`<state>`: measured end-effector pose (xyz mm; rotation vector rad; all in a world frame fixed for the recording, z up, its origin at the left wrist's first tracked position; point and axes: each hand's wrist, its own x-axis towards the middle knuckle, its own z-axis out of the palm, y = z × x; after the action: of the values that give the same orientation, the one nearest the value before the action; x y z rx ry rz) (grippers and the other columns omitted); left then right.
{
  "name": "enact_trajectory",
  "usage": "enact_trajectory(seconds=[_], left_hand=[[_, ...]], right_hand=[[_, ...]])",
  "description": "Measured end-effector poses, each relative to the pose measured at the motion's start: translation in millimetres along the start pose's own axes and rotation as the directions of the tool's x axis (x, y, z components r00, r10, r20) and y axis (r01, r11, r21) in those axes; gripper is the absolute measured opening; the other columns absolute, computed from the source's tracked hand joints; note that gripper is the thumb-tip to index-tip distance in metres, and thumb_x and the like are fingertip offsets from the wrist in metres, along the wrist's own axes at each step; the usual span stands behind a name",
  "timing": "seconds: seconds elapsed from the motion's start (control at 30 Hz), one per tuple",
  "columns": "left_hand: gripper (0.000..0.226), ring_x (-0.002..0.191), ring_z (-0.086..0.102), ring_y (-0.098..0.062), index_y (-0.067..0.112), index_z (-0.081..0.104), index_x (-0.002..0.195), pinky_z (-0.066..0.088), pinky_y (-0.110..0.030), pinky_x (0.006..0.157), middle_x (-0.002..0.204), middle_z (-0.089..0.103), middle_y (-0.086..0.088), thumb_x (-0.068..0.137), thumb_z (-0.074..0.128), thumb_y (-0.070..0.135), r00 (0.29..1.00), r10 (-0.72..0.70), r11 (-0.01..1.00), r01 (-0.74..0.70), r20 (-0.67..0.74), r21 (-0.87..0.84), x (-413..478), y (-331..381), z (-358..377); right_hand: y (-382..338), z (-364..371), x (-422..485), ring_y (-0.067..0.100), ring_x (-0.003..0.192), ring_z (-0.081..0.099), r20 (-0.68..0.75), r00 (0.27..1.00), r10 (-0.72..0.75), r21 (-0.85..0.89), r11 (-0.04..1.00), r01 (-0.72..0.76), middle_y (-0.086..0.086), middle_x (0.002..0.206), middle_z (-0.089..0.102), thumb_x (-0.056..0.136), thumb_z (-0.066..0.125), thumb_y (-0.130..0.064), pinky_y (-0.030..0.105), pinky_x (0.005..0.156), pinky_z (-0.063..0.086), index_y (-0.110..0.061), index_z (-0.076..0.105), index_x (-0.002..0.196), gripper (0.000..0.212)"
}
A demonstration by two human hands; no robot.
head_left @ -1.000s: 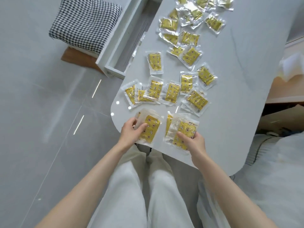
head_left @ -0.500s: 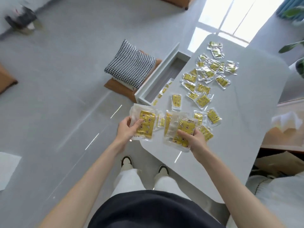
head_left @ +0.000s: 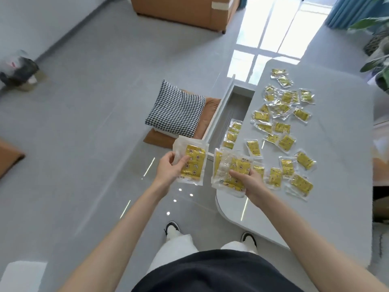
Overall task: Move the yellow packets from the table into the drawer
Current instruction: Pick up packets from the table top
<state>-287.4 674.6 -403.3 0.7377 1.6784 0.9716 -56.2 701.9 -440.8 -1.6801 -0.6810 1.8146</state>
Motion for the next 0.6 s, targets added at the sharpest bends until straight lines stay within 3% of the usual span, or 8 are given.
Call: enact_trajectory(seconds=[0.13, 0.3, 0.47, 0.6], left_hand=[[0.014, 0.084, 0.068, -0.015, 0.014, 0.059, 0.090, 0.057, -0.029, 0.073, 0.092, 0.069, -0.001, 0.086, 0.068, 0.024, 0.996, 0.026, 0.998, -0.031, 0.081, 0.061, 28, 17, -43], [0.010, 0.081, 0.066, -0.012, 0.015, 0.058, 0.089, 0.057, -0.026, 0.071, 0.089, 0.067, 0.001, 0.087, 0.067, 0.020, 0.982, 0.062, 0.993, -0.080, 0.181, 0.091, 73, 48, -78], [0.008, 0.084, 0.066, -0.011, 0.022, 0.059, 0.089, 0.055, -0.025, 0.073, 0.090, 0.067, 0.006, 0.088, 0.065, 0.019, 0.966, 0.072, 0.992, -0.096, 0.249, 0.083, 123, 77, -86], [0.013, 0.080, 0.064, -0.006, 0.015, 0.059, 0.099, 0.054, -0.015, 0.061, 0.089, 0.066, 0.008, 0.088, 0.065, 0.018, 0.953, 0.092, 0.986, -0.127, 0.287, 0.107, 180, 102, -84]], right_hand=[[-3, 47, 4, 0.029, 0.095, 0.067, -0.062, 0.998, 0.013, 0.103, 0.995, -0.007, 0.012, 0.104, 0.070, 0.080, 0.072, -0.002, 0.042, 0.086, 0.054, -0.007, 0.062, 0.113, 0.034], [-16, 95, 16, 0.026, 0.088, 0.067, -0.133, 0.991, 0.024, 0.238, 0.971, 0.008, 0.008, 0.095, 0.070, 0.082, 0.068, 0.001, 0.042, 0.086, 0.053, -0.009, 0.063, 0.105, 0.025], [-37, 118, 47, 0.033, 0.101, 0.065, -0.209, 0.976, 0.057, 0.321, 0.947, 0.013, 0.013, 0.106, 0.069, 0.082, 0.068, 0.000, 0.047, 0.094, 0.050, -0.010, 0.062, 0.101, 0.022], [-59, 132, 87, 0.032, 0.095, 0.066, -0.250, 0.965, 0.072, 0.384, 0.923, 0.031, 0.015, 0.106, 0.068, 0.082, 0.068, 0.001, 0.042, 0.078, 0.055, -0.008, 0.060, 0.106, 0.026]])
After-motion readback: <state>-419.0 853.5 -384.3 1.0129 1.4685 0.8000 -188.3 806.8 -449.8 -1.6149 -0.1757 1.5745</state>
